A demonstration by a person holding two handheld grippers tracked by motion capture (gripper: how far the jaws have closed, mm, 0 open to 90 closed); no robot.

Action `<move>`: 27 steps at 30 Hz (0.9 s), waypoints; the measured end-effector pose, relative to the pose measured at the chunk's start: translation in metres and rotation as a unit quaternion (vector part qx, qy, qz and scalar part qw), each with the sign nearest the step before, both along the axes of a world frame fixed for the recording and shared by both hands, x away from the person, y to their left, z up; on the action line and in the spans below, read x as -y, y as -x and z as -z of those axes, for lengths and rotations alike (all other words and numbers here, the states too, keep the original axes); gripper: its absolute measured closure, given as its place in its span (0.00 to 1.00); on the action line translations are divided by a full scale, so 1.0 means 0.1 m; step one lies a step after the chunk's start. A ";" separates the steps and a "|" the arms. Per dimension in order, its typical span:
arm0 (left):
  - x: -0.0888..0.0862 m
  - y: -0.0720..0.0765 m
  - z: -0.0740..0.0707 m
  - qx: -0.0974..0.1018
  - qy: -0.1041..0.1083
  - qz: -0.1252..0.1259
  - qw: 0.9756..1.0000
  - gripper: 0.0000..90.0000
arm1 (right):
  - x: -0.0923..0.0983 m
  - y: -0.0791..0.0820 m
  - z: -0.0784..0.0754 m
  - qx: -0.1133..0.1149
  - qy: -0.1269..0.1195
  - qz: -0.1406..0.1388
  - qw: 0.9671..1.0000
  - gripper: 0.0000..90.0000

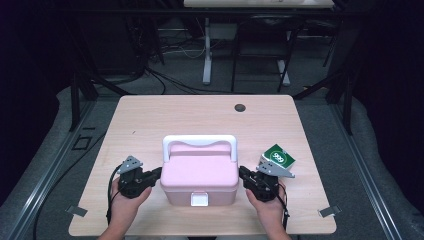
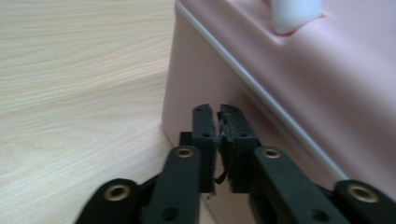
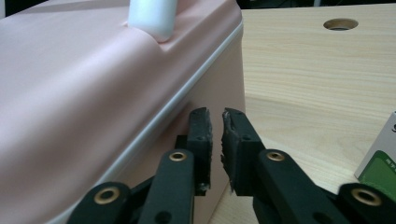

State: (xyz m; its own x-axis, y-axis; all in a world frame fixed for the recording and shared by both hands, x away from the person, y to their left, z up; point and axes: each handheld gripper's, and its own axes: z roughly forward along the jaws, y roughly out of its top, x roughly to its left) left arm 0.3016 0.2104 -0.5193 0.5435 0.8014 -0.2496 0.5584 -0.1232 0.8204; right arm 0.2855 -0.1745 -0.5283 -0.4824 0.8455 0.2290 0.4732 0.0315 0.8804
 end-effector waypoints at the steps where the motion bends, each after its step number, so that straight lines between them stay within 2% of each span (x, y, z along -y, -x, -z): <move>1: -0.01 -0.01 0.00 -0.004 0.000 0.003 1.000 0.87 | 0.01 0.00 0.00 0.000 -0.001 -0.001 1.000 0.87; 2: -0.02 -0.02 0.00 -0.004 0.001 0.003 1.000 0.85 | 0.01 -0.01 0.01 0.006 0.000 -0.002 1.000 0.85; 5: -0.04 -0.02 -0.01 -0.002 0.003 0.004 1.000 0.79 | 0.03 0.00 0.00 0.002 0.013 -0.005 1.000 0.82; 6: -0.06 -0.03 -0.03 0.001 0.005 0.005 1.000 0.77 | 0.04 -0.01 0.00 0.013 0.013 -0.010 1.000 0.79; 8: -0.07 -0.03 -0.06 0.003 0.006 0.005 1.000 0.76 | 0.07 -0.02 -0.02 0.007 0.018 -0.015 1.000 0.77; 10: -0.07 -0.04 -0.10 0.002 -0.002 0.004 1.000 0.75 | 0.10 -0.05 -0.06 -0.005 0.019 -0.021 1.000 0.75; 13: -0.10 -0.07 -0.18 0.008 -0.005 0.006 1.000 0.71 | 0.13 -0.09 -0.13 -0.005 0.012 -0.019 1.000 0.73; 14: -0.11 -0.09 -0.22 0.012 -0.001 0.008 1.000 0.70 | 0.15 -0.11 -0.17 -0.012 0.013 -0.026 1.000 0.73; 17: -0.12 -0.11 -0.29 0.016 0.001 0.014 1.000 0.67 | 0.16 -0.14 -0.23 -0.013 0.015 -0.026 0.999 0.73; 20: -0.13 -0.14 -0.43 0.020 -0.003 0.026 0.999 0.65 | 0.19 -0.20 -0.38 -0.016 0.006 -0.036 0.999 0.71; 23: -0.14 -0.16 -0.51 0.022 0.006 0.032 0.999 0.63 | 0.22 -0.23 -0.46 -0.019 0.001 -0.040 0.999 0.69; 24: -0.15 -0.18 -0.58 0.023 0.010 0.042 0.999 0.62 | 0.23 -0.25 -0.55 -0.021 -0.007 -0.050 0.999 0.67; 27: -0.15 -0.20 -0.66 0.024 0.010 0.049 0.998 0.60 | 0.25 -0.28 -0.66 -0.030 -0.009 -0.071 0.997 0.66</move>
